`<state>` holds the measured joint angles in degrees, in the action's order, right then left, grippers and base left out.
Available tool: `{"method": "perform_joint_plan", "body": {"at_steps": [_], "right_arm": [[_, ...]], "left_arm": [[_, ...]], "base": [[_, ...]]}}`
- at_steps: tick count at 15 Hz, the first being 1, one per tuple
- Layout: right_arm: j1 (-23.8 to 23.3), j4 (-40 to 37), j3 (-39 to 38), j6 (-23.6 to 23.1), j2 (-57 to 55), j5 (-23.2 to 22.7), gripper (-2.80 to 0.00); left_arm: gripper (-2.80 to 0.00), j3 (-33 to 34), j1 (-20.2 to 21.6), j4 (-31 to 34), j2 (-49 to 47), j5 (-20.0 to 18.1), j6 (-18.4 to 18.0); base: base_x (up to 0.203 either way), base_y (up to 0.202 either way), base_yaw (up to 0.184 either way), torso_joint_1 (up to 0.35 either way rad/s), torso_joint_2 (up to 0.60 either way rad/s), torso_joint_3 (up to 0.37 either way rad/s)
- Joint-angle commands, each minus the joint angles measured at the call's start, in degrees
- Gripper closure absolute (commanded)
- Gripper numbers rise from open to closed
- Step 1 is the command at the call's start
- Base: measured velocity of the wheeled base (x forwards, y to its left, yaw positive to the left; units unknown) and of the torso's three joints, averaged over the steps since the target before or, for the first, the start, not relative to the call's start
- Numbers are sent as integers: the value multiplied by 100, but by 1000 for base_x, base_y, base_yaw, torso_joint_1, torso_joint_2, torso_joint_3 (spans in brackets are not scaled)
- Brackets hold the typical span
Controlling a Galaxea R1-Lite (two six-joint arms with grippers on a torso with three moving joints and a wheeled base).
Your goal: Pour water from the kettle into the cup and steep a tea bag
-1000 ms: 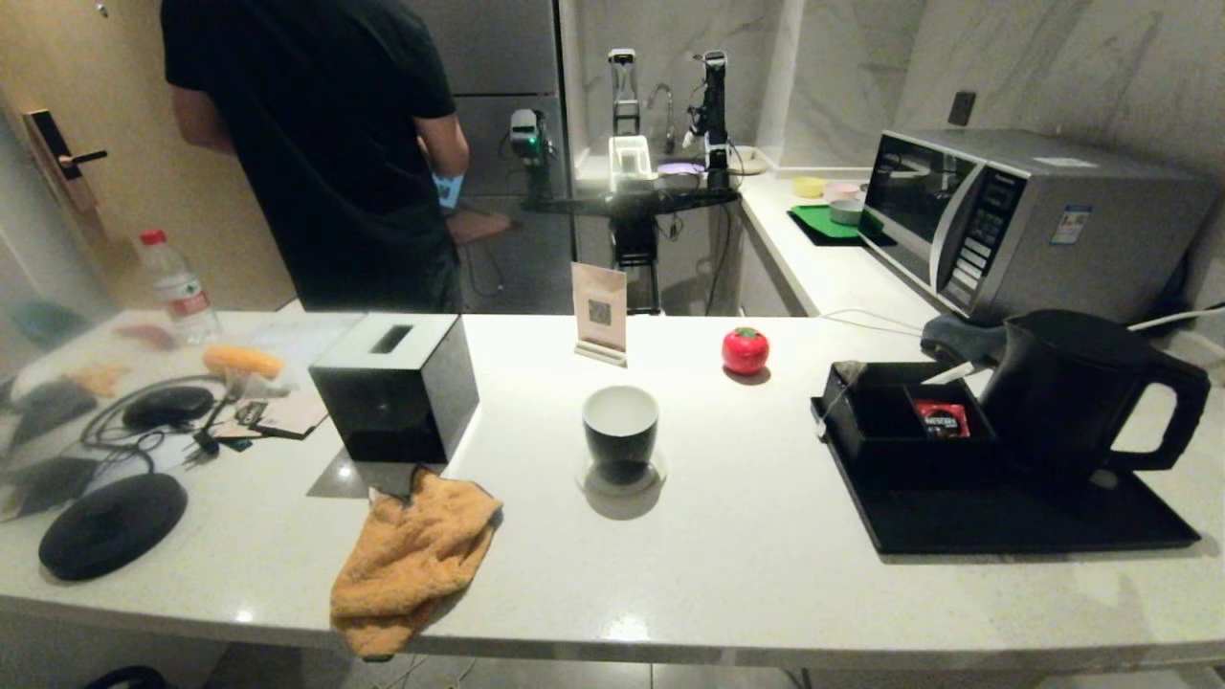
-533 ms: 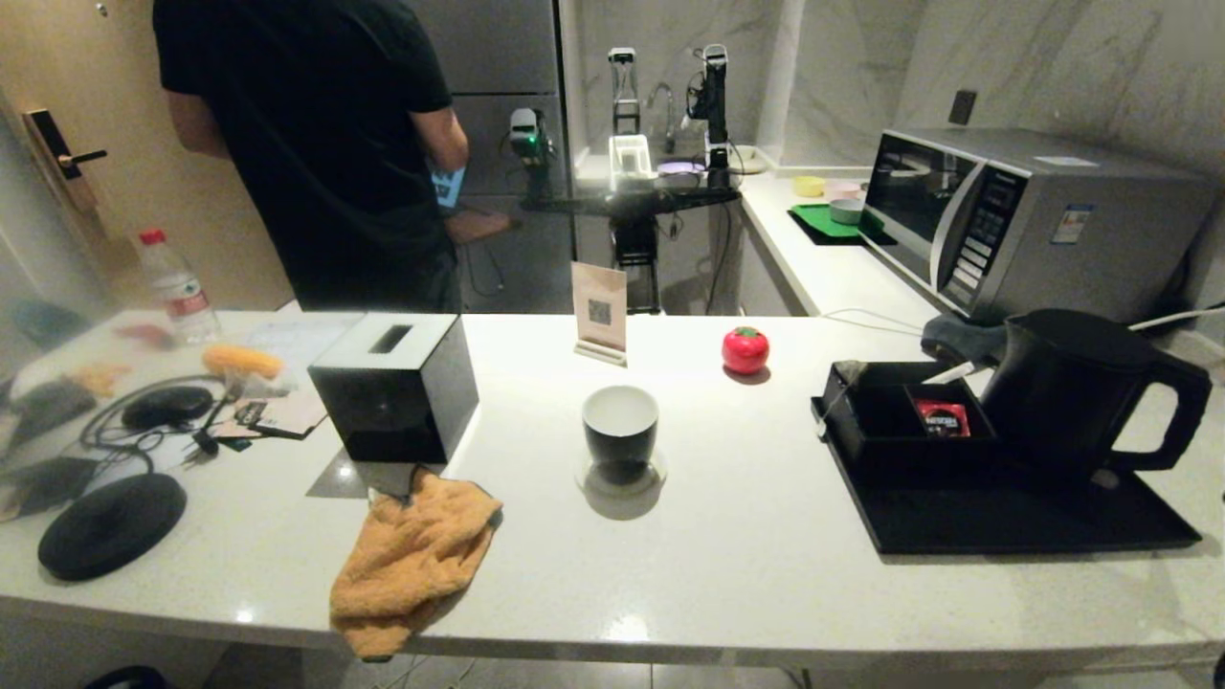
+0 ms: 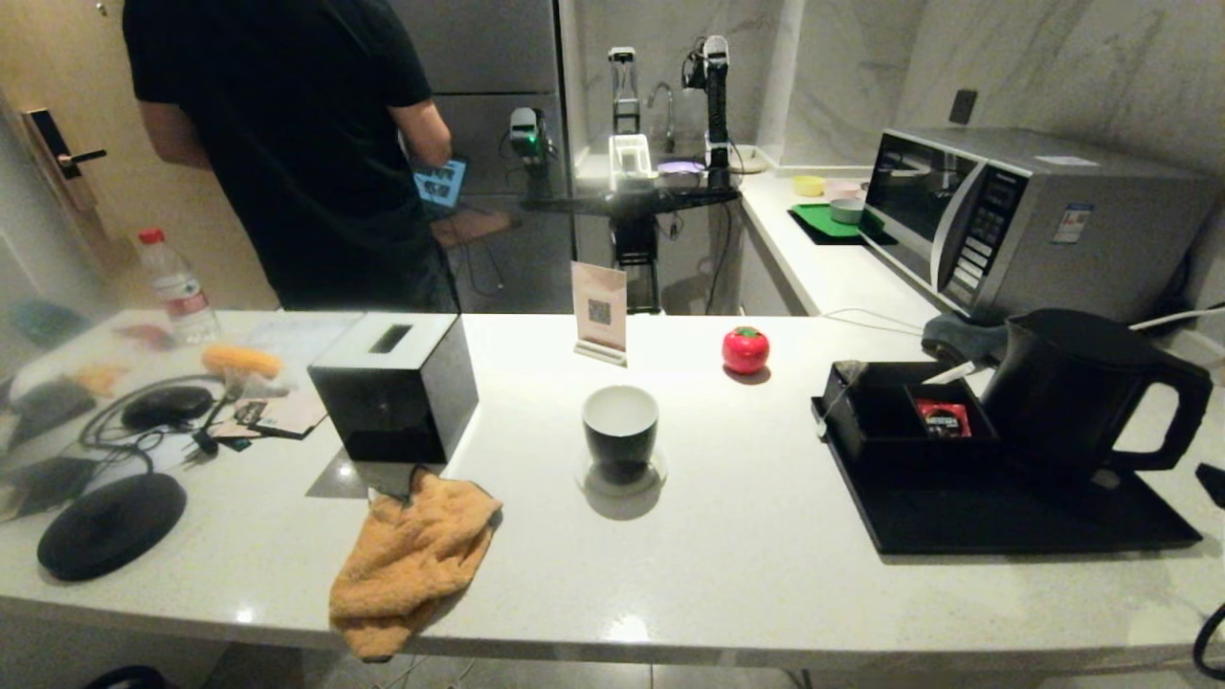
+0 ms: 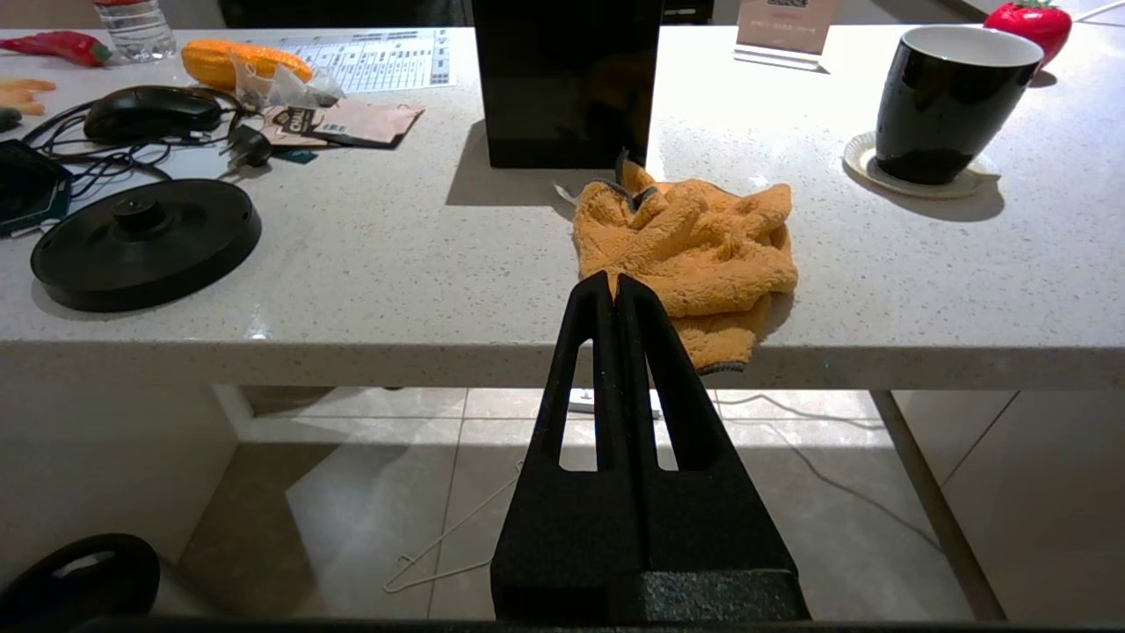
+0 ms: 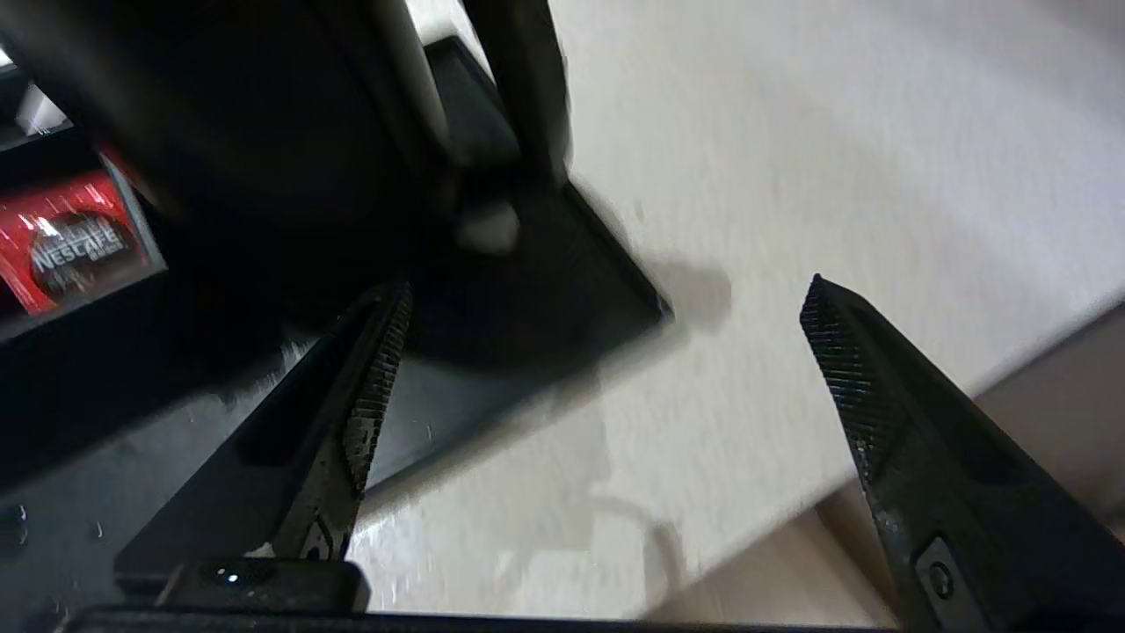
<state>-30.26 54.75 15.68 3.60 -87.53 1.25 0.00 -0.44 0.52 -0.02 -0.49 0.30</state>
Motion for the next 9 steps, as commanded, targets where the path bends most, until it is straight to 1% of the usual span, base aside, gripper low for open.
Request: {"method": "perform_joint_plan", "body": {"at_steps": [1, 4, 7, 9], "right_arm": [[9, 135, -44, -45, -133, -7, -280], [78, 269, -38, -19, -150, -69, -280], [75, 510, -33, 64, -187, -346, -280], [48, 671, -53, 107, -306, -362, -280]], "left_arm": [[0, 0, 0, 0, 2, 4, 5], [0, 0, 0, 0, 2, -4, 5], [0, 0, 0, 0, 2, -2, 5], [0, 0, 0, 0, 2, 4, 5]], "base": [[0, 0, 0, 0, 0, 0], [0, 0, 0, 0, 0, 0], [0, 0, 0, 0, 0, 0], [0, 0, 0, 0, 0, 0]]}}
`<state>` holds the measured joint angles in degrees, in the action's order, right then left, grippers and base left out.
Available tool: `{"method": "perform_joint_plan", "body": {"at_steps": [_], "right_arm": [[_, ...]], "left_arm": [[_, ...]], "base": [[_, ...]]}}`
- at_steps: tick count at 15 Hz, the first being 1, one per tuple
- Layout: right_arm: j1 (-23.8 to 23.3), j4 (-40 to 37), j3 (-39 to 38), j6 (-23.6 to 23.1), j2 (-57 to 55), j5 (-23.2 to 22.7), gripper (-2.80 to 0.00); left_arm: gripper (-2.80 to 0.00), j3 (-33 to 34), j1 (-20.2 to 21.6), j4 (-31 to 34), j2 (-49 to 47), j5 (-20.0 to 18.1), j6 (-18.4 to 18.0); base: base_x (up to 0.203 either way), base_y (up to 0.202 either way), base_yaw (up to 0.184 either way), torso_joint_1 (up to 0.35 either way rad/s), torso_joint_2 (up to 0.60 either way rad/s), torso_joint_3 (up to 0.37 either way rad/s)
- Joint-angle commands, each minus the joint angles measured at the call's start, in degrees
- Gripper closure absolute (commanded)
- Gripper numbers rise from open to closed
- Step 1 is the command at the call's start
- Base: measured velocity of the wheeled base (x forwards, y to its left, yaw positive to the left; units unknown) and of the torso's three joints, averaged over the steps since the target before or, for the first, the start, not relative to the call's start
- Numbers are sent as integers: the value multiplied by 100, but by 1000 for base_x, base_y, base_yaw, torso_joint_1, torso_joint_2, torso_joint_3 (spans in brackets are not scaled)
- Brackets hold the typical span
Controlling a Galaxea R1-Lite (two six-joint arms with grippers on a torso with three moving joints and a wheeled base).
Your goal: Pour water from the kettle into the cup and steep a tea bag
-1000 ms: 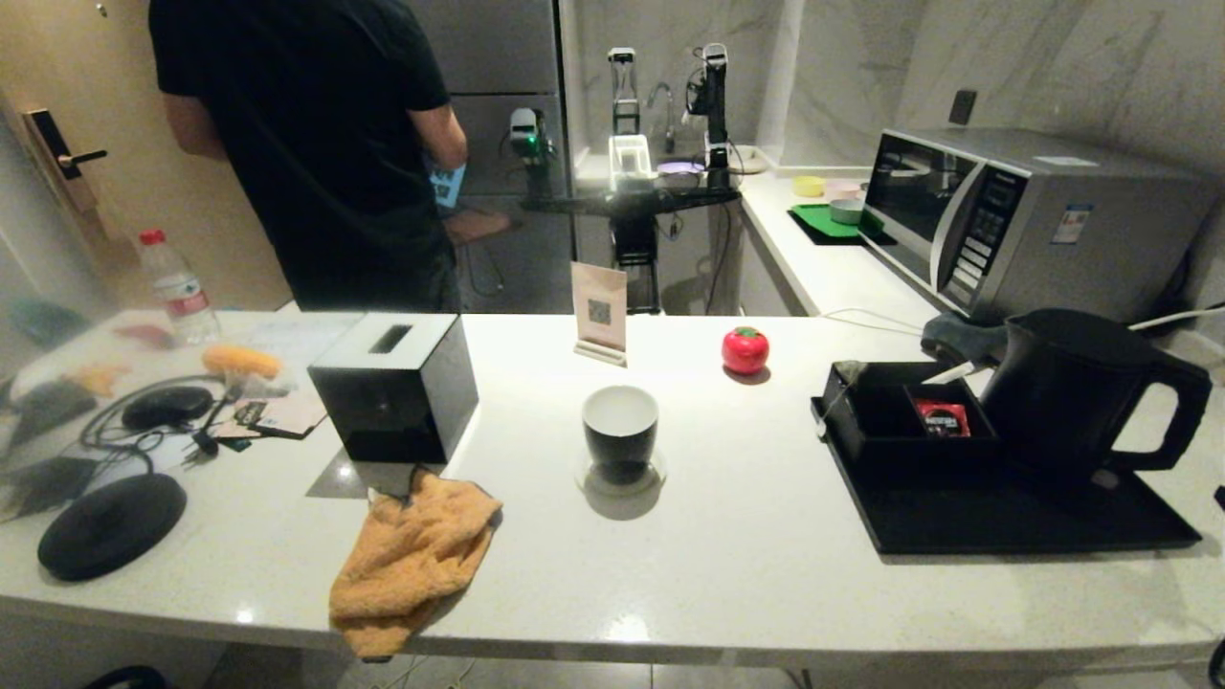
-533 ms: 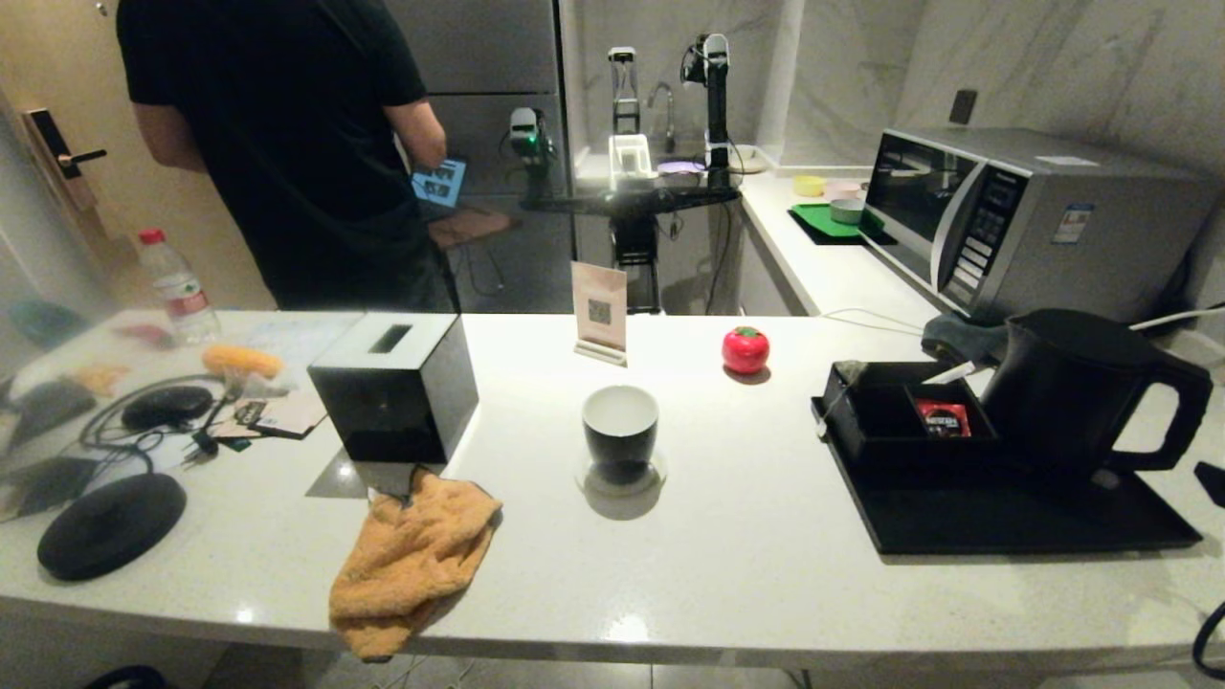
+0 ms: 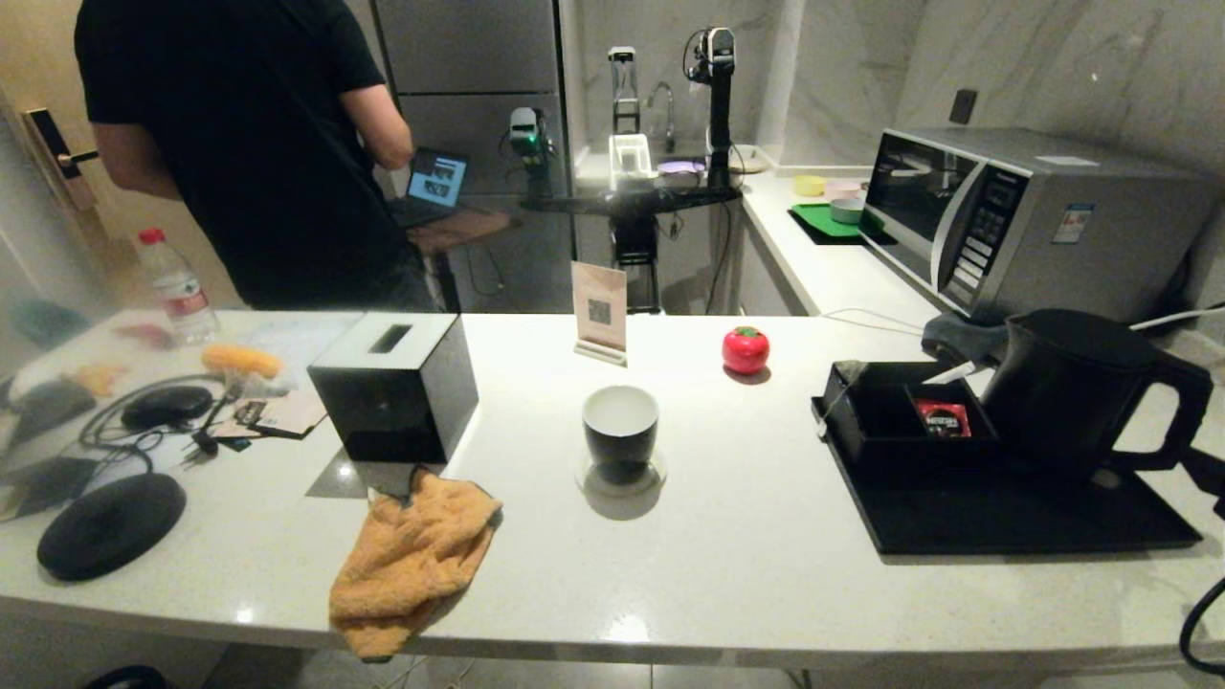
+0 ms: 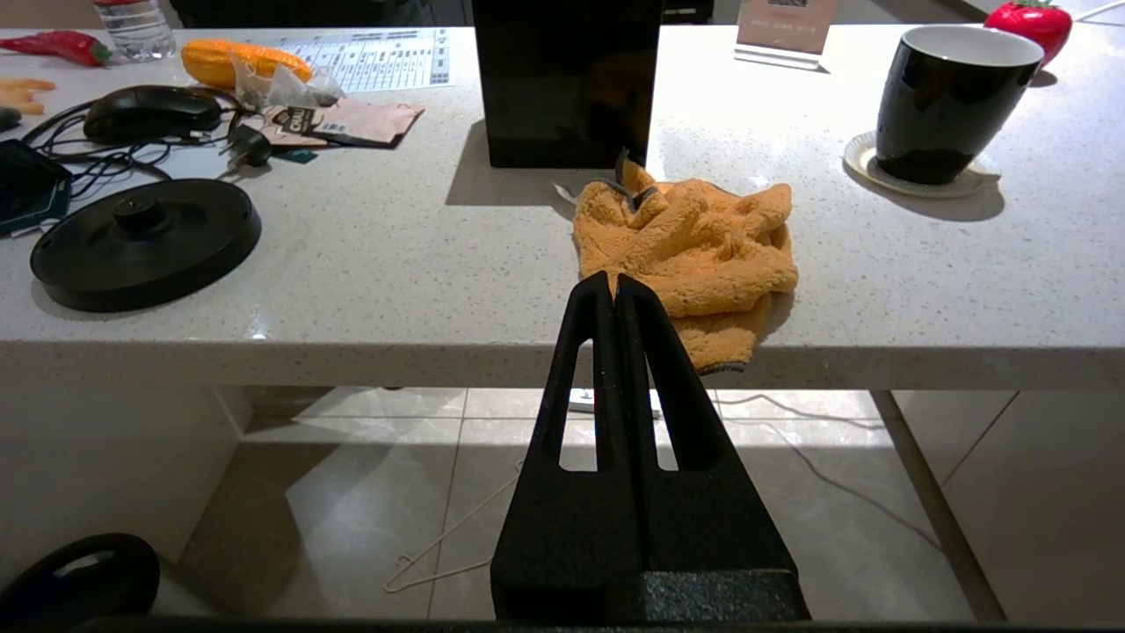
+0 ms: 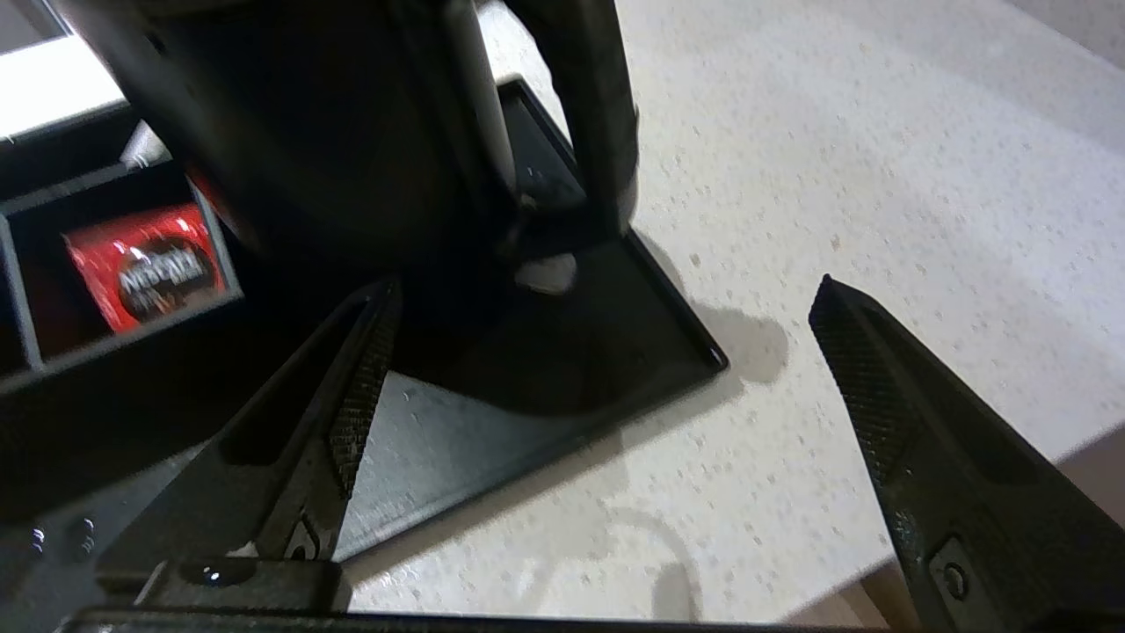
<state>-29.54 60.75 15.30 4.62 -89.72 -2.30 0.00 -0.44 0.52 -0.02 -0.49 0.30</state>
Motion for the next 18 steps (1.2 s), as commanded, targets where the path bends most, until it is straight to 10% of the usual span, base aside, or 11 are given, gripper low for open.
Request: {"method": "perform_joint_plan", "body": {"at_steps": [1, 18], "right_arm": [[-55, 120, -10, -3, -166, -6, -280], [-140, 1348, 967, -90, -2243, 496, -280]], "left_arm": [[0, 0, 0, 0, 2, 4, 5], [0, 0, 0, 0, 2, -4, 5]], "base": [[0, 0, 0, 0, 0, 0], [0, 0, 0, 0, 0, 0]]}}
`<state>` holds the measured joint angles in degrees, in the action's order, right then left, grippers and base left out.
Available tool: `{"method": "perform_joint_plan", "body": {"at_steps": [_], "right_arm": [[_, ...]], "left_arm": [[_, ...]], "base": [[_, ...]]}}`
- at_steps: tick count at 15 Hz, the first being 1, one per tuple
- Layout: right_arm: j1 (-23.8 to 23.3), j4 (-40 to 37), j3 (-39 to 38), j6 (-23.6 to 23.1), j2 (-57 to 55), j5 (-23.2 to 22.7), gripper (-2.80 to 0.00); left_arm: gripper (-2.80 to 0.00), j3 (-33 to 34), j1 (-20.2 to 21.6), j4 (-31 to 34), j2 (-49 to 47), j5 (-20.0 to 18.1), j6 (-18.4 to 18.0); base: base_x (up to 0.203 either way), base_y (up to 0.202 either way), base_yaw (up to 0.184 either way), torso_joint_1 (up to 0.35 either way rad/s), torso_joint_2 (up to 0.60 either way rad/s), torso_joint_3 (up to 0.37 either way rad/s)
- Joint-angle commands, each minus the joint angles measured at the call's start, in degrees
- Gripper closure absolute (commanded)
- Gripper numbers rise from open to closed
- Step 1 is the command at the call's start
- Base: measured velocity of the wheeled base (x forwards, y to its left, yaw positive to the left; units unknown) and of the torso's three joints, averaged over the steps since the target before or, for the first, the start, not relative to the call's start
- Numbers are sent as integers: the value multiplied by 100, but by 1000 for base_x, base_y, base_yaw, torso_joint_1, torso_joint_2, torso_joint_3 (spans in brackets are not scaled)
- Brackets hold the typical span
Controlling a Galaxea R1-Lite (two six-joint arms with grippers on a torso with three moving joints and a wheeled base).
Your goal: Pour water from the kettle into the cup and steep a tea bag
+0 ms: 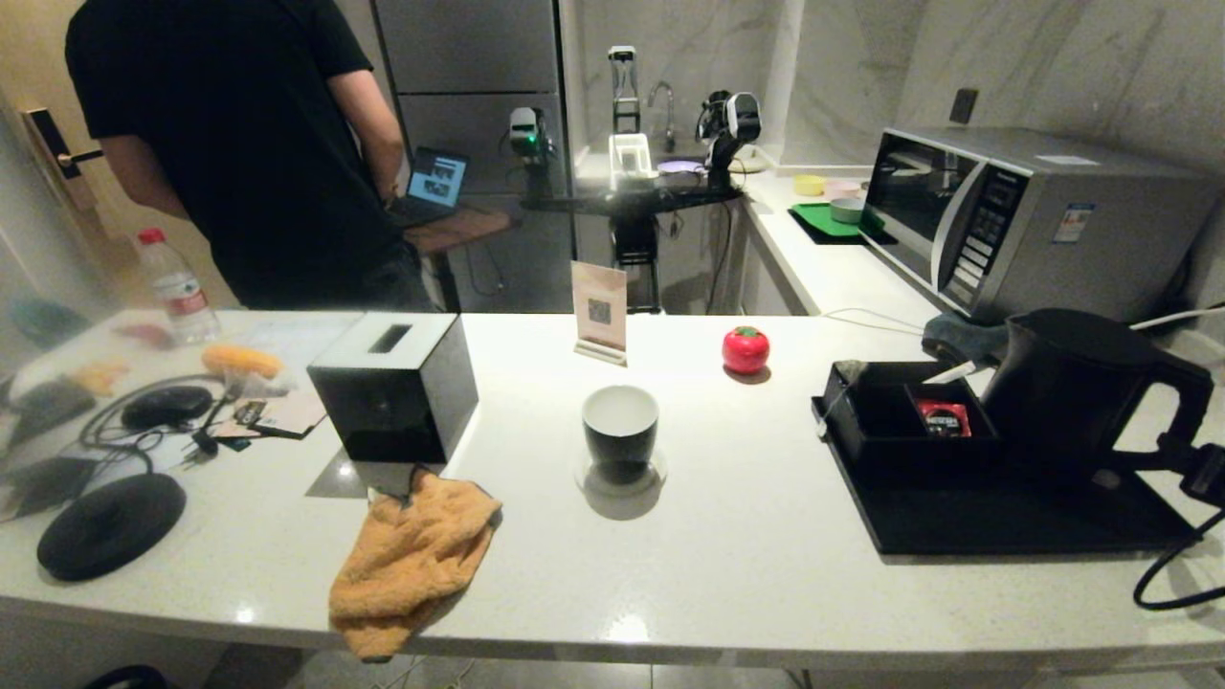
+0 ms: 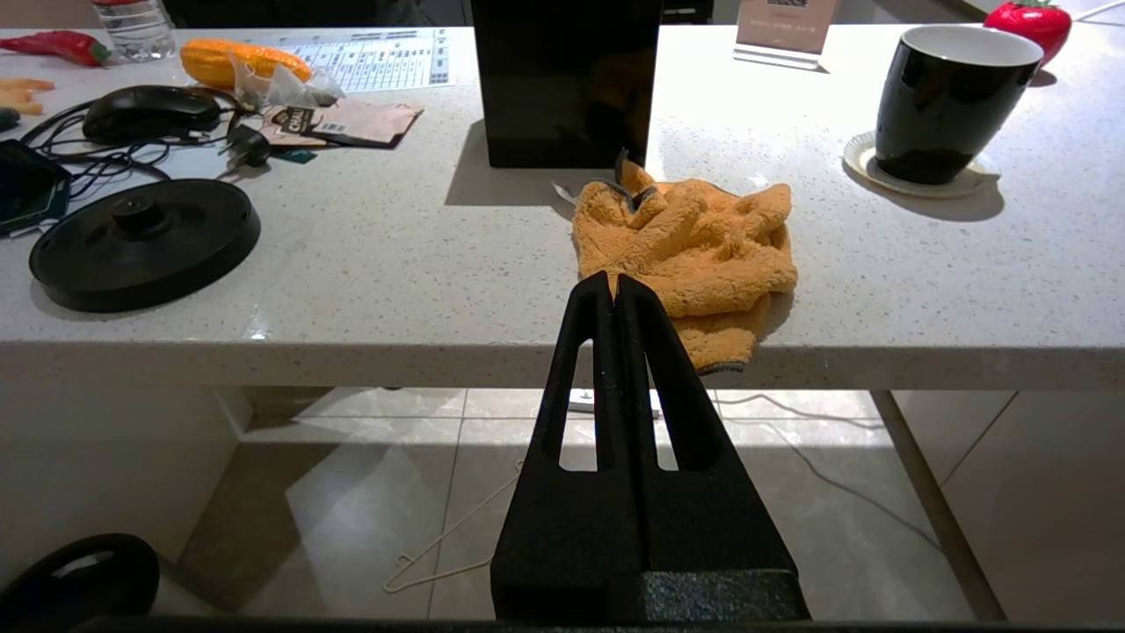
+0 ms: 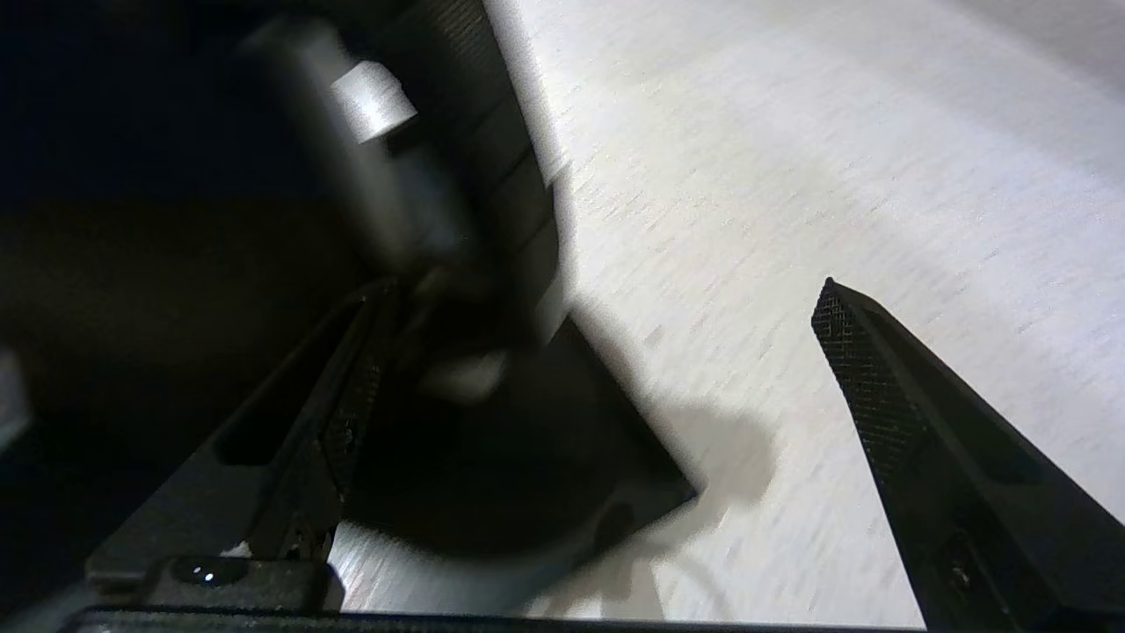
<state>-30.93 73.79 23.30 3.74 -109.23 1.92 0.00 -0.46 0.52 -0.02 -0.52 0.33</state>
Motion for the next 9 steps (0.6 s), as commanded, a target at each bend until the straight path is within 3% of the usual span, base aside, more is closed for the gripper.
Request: {"method": "perform_joint_plan", "body": {"at_steps": [1, 9], "right_arm": [[-1, 101, 259, -30, -406, 123, -280], [4, 391, 770, -58, -831, 133, -280]], "left_arm": [[0, 0, 2, 0, 2, 0, 2], [0, 0, 2, 0, 2, 5, 2]], "base": [[0, 0, 0, 0, 0, 0], [0, 0, 0, 0, 0, 0]]}}
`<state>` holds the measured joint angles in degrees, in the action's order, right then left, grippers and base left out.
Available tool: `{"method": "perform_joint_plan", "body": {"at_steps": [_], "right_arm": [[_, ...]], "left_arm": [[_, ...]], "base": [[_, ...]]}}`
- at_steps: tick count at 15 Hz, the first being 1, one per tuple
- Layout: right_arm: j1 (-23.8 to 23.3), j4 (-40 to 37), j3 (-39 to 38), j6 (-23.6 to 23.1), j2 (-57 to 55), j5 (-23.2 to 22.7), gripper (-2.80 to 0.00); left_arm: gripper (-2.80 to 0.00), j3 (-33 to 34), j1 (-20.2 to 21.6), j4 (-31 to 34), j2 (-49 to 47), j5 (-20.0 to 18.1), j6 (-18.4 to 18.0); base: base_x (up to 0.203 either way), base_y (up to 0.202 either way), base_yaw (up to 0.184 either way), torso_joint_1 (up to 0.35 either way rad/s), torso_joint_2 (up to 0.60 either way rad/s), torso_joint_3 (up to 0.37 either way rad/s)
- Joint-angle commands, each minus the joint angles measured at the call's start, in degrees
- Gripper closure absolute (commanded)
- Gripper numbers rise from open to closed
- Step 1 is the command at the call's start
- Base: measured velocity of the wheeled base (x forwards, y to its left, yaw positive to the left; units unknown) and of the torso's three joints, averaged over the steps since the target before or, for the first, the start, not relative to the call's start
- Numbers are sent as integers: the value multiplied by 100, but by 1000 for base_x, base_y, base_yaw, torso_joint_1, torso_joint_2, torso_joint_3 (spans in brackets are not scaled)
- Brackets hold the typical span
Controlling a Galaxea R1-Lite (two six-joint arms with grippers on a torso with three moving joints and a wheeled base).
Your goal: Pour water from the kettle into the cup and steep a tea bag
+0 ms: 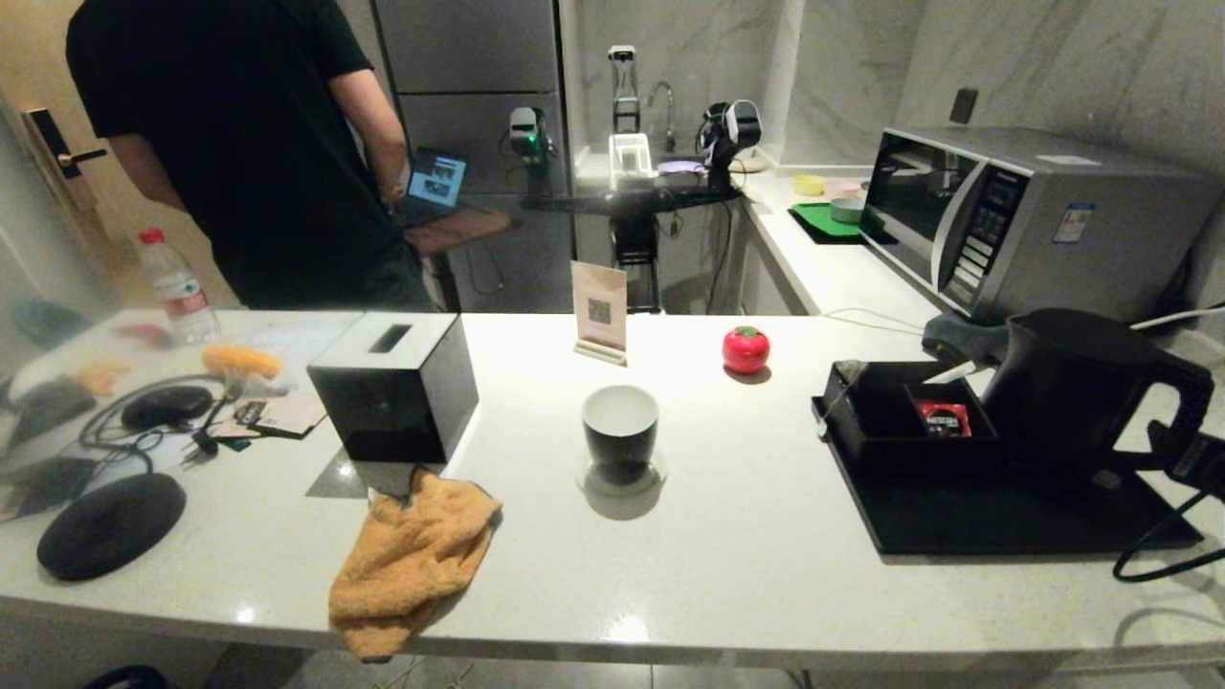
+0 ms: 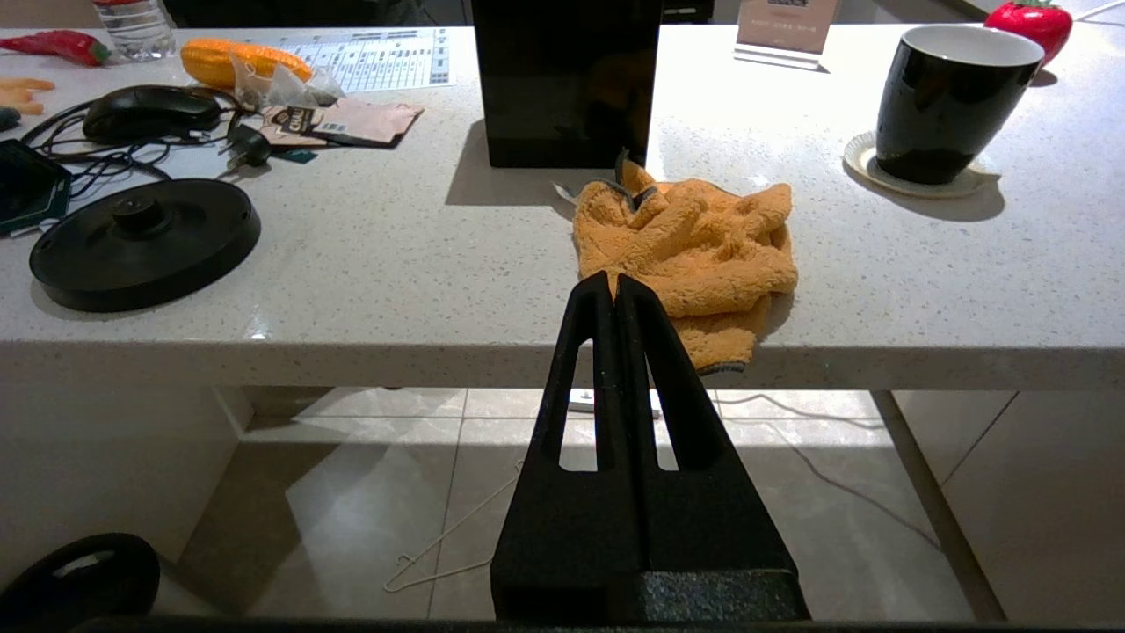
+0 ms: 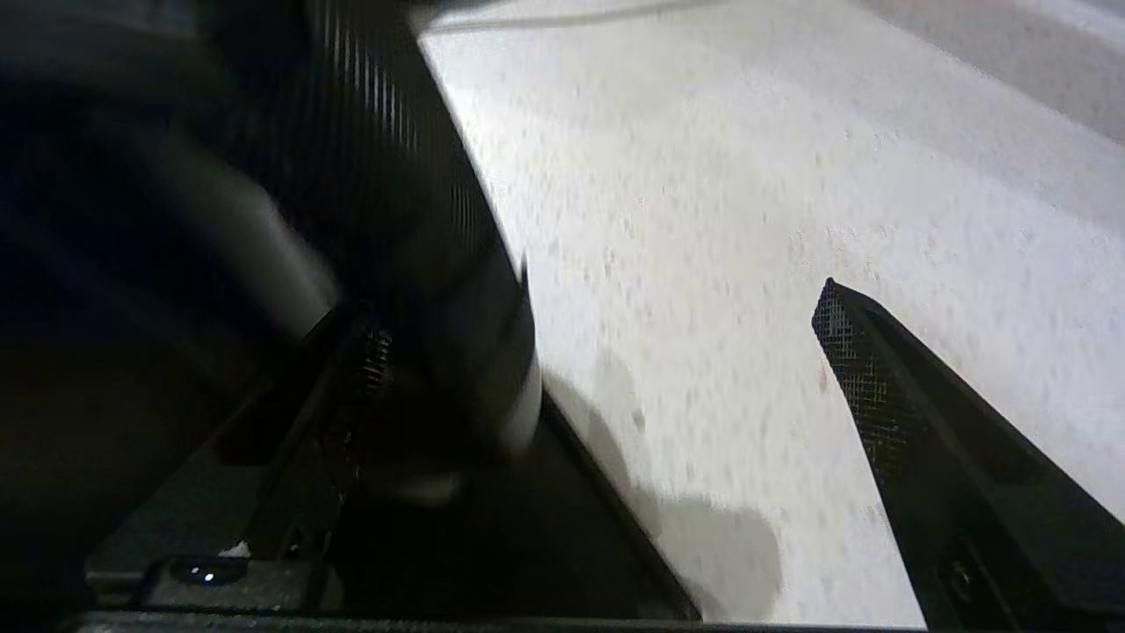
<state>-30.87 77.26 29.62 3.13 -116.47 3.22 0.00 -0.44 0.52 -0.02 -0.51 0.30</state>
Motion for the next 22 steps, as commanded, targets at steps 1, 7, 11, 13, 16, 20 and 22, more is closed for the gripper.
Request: {"method": "perform_joint_plan", "body": {"at_steps": [1, 7, 11, 13, 16, 20, 22], "right_arm": [[1, 50, 199, 11, -146, 3, -280], [45, 58, 532, 14, -351, 12, -280], [95, 48, 793, 29, -440, 23, -280], [129, 59, 874, 23, -487, 30, -280], [186, 141, 1001, -182, -581, 30, -280], [186, 157, 1063, -313, -614, 30, -280], [186, 157, 1072, -322, -608, 39, -280]], "left_arm": [[0, 0, 0, 0, 2, 7, 5], [0, 0, 0, 0, 2, 7, 5], [0, 0, 0, 0, 2, -2, 5], [0, 0, 0, 0, 2, -2, 5], [0, 0, 0, 0, 2, -2, 5], [0, 0, 0, 0, 2, -2, 5], [0, 0, 0, 0, 2, 3, 5]], "base": [[0, 0, 0, 0, 0, 0], [0, 0, 0, 0, 0, 0], [0, 0, 0, 0, 0, 0], [0, 0, 0, 0, 0, 0], [0, 0, 0, 0, 0, 0], [0, 0, 0, 0, 0, 0], [0, 0, 0, 0, 0, 0]]}}
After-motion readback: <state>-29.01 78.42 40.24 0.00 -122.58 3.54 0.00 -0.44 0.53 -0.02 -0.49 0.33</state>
